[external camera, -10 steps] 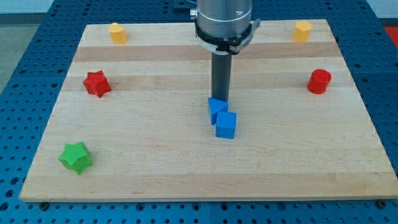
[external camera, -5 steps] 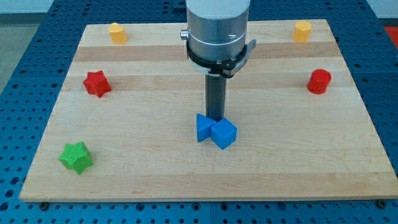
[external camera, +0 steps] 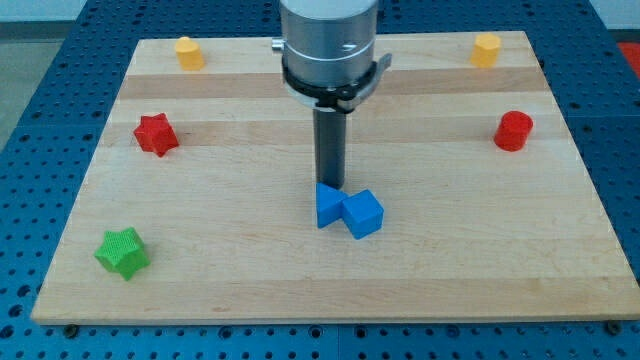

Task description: Move blue triangle to bottom center

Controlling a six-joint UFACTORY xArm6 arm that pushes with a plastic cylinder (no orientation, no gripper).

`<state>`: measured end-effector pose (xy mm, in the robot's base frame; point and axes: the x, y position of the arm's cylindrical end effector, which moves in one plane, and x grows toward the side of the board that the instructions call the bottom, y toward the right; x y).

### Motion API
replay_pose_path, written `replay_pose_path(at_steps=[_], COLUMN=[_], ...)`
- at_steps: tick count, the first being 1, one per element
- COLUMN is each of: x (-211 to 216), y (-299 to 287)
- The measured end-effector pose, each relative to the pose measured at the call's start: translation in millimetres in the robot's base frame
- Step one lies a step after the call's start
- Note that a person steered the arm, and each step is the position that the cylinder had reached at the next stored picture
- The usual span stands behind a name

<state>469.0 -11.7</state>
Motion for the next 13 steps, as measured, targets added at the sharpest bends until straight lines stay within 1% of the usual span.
replay_pose_path(at_steps=[1, 4, 8, 11, 13], x=[5, 47, 65, 59, 63], y=[-2, 0, 0, -4, -55])
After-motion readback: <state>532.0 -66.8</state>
